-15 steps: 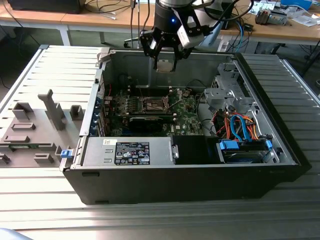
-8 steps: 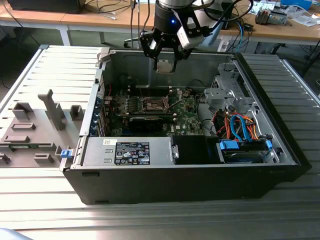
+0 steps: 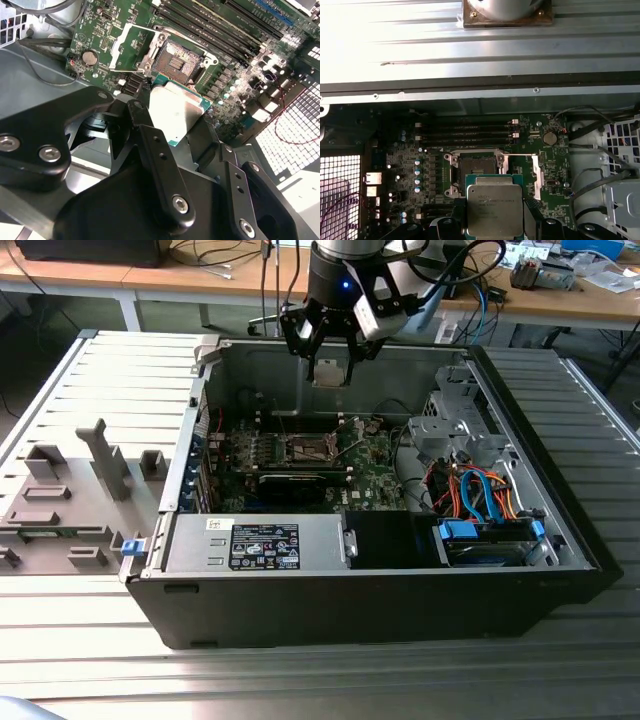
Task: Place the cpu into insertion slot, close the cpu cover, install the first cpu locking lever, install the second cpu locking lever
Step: 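Place the cpu into insertion slot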
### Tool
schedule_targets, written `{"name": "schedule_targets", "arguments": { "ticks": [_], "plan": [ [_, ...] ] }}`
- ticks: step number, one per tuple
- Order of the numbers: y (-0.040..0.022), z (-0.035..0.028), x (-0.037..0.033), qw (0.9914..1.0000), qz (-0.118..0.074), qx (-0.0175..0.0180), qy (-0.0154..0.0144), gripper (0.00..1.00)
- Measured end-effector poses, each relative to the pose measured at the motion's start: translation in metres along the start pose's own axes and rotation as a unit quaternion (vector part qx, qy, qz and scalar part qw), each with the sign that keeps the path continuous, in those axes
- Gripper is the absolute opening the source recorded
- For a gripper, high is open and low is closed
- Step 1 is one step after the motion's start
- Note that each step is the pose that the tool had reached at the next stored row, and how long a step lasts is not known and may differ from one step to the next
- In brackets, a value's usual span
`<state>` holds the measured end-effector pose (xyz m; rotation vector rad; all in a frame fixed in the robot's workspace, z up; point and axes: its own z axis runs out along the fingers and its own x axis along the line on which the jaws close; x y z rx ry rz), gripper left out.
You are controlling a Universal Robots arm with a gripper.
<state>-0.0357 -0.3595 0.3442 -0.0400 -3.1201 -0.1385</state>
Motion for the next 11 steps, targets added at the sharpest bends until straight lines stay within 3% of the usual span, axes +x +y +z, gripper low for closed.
{"name": "schedule_targets", "arguments": {
  "ticks": [11],
  "plan": [
    [-0.0002,0.0024,0.0000,1.00000,0.000,0.0000,0.0000,0.54]
  ]
}}
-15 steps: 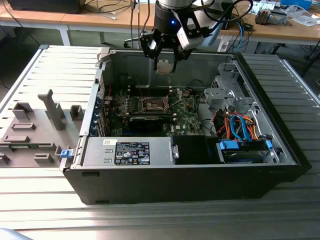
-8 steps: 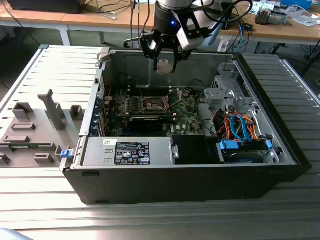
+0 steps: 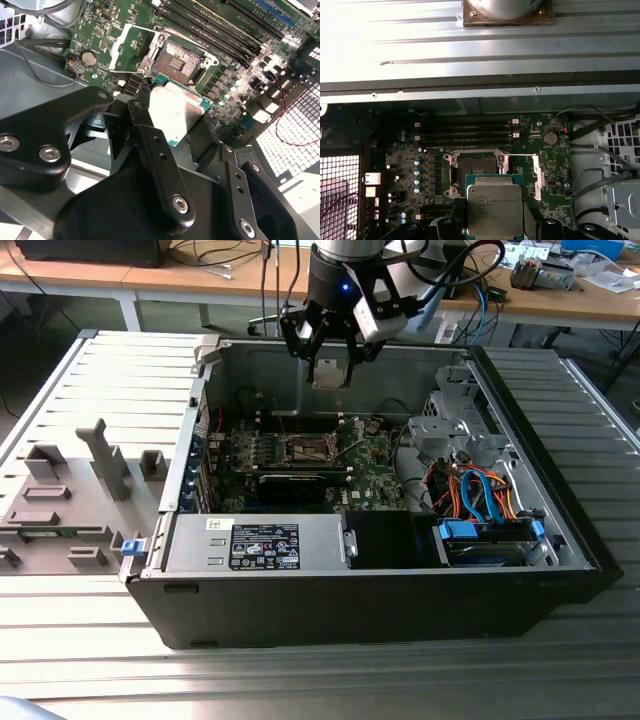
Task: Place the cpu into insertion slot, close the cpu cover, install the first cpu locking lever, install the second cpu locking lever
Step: 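Place the cpu into insertion slot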
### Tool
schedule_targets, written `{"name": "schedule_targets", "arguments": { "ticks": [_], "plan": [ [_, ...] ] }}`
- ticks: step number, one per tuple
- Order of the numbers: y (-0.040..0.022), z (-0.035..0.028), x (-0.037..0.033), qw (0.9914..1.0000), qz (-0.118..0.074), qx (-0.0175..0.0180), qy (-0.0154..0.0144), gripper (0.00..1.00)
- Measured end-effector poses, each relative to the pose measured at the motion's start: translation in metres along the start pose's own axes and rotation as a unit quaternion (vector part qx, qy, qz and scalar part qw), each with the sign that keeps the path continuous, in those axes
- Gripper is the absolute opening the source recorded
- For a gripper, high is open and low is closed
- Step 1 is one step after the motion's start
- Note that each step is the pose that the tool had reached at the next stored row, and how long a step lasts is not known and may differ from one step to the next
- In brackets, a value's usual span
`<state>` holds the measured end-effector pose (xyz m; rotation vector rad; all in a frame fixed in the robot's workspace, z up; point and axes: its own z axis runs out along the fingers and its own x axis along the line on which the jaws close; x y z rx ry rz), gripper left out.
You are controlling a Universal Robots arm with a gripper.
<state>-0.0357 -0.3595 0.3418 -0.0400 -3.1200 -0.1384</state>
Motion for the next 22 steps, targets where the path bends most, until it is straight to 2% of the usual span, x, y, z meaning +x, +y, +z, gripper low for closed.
{"name": "schedule_targets", "arguments": {
  "ticks": [22],
  "plan": [
    [-0.0005,0.0061,-0.0001,1.00000,0.000,0.0000,0.0000,0.54]
  ]
}}
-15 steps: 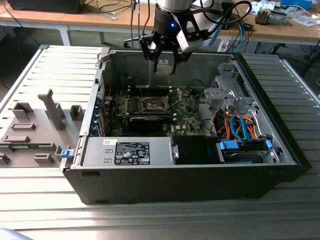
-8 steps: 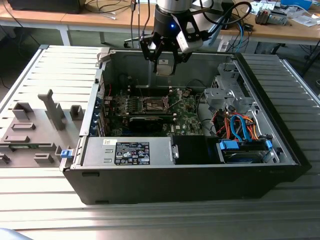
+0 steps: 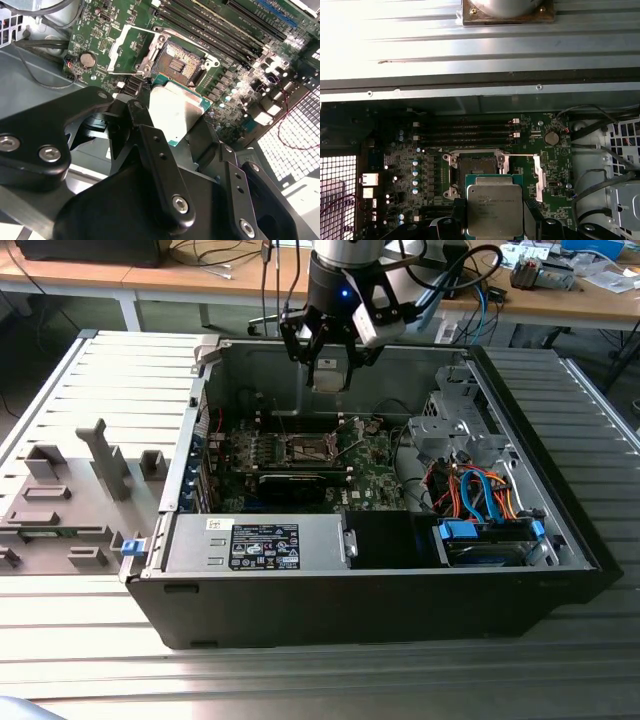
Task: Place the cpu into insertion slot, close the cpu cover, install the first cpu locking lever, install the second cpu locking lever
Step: 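Place the cpu into insertion slot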
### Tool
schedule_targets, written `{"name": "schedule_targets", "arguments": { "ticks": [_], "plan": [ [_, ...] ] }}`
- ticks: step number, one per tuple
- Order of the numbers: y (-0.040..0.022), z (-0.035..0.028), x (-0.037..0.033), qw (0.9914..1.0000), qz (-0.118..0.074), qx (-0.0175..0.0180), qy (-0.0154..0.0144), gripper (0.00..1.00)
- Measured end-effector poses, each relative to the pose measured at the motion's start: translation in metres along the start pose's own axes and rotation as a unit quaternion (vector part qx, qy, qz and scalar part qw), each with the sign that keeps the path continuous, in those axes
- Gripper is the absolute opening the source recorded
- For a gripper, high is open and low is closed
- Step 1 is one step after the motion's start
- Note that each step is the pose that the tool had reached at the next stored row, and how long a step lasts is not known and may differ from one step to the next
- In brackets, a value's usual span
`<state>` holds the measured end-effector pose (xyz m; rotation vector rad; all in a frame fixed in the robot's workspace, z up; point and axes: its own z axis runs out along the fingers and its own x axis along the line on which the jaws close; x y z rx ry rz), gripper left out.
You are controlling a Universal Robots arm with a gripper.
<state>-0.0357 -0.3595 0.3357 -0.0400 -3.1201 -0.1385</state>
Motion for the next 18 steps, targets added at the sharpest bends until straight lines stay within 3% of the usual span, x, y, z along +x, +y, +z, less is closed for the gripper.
{"name": "schedule_targets", "arguments": {
  "ticks": [18],
  "plan": [
    [-0.0005,0.0052,-0.0001,1.00000,0.000,0.0000,0.0000,0.54]
  ]
}}
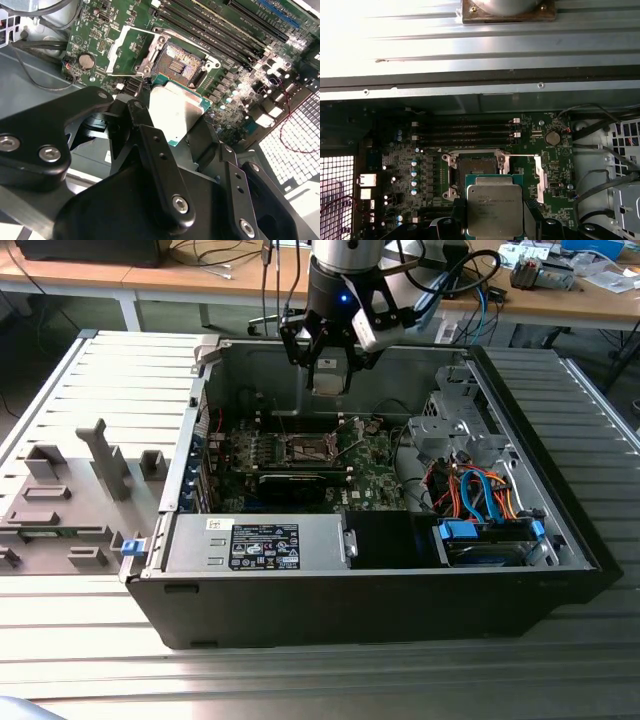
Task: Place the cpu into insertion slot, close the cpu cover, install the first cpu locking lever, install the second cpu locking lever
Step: 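Place the cpu into insertion slot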
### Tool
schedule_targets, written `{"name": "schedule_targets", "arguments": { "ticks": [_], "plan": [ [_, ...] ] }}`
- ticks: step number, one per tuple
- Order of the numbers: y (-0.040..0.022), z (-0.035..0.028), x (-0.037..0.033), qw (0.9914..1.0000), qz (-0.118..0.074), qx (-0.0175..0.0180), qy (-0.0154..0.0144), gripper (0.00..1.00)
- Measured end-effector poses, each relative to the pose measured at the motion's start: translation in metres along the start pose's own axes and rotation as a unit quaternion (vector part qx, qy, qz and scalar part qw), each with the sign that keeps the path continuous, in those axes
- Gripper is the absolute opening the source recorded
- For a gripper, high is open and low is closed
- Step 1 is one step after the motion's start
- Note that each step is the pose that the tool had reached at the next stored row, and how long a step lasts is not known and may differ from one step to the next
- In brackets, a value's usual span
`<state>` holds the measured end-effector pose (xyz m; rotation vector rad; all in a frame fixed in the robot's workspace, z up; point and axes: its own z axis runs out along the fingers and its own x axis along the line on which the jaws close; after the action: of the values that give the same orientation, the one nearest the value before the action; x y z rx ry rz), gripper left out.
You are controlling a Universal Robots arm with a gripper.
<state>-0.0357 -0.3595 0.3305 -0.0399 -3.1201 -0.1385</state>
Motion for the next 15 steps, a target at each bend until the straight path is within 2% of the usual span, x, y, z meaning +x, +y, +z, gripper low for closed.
{"name": "schedule_targets", "arguments": {
  "ticks": [15],
  "plan": [
    [-0.0002,0.0025,0.0000,1.00000,0.000,0.0000,0.0000,0.54]
  ]
}}
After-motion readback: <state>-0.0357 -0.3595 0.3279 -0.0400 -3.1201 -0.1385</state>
